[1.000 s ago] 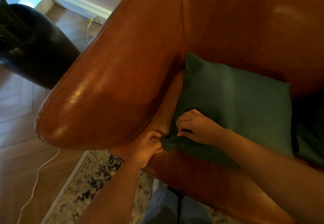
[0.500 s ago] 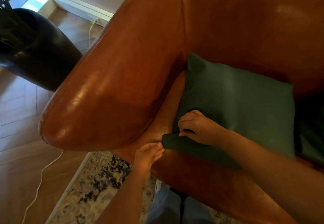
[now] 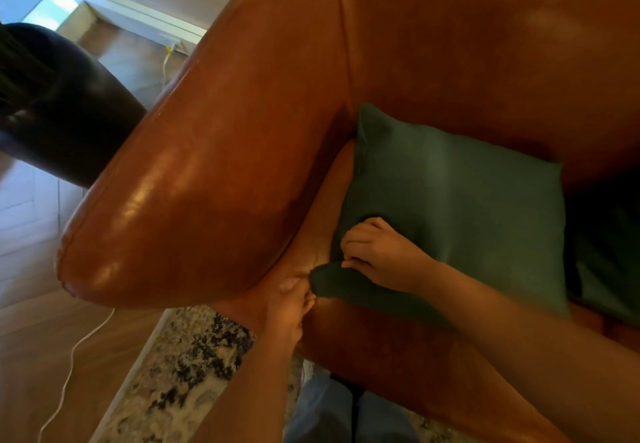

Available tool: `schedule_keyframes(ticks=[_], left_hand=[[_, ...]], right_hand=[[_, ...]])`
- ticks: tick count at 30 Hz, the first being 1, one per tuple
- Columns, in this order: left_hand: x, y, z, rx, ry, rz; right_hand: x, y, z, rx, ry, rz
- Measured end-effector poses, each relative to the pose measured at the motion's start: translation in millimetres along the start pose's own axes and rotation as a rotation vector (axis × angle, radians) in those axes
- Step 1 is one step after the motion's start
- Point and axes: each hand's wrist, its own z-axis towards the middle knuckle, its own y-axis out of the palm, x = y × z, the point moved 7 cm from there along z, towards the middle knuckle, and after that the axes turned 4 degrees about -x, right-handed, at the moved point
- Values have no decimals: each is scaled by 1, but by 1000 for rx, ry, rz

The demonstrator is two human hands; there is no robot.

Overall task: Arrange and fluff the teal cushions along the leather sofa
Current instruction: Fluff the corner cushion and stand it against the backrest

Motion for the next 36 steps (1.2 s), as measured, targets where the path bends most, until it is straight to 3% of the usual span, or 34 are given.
schedule_keyframes(ticks=[3,6,8,10,13,17,19,21,24,26,28,32,36], left_hand=[[-20,4,-13,-41,13,-277],[-25,4,-13,-42,-9,-258],[-5,-12,-6,73,91,40],[40,-9,-14,140,322,420],[98,44,-45,76,734,736],[100,146,-82,20,1227,1314],[78,176,-76,-12,1319,1583],[70,181,-59,-35,1279,1680],[92,155,-20,125,941,1597],[121,148,3,143,676,1455],[154,167,16,5,596,1205],[190,212,42,-225,298,740],[201,228,68,-147,244,633]], right_hand=[[-3,5,-7,103,29,-74],[-13,5,-17,167,40,-36],[-17,-8,-31,272,84,17],[-9,-29,-55,417,192,49],[18,-49,-100,551,425,35],[57,-47,-131,407,808,-104],[68,-41,-133,275,878,-157],[81,-37,-140,192,914,-166],[112,-40,-172,188,1105,-55],[143,-43,-203,273,1328,142],[179,-44,-226,405,1491,464],[230,-49,-221,638,1452,1105],[258,-52,-199,688,1406,1269]])
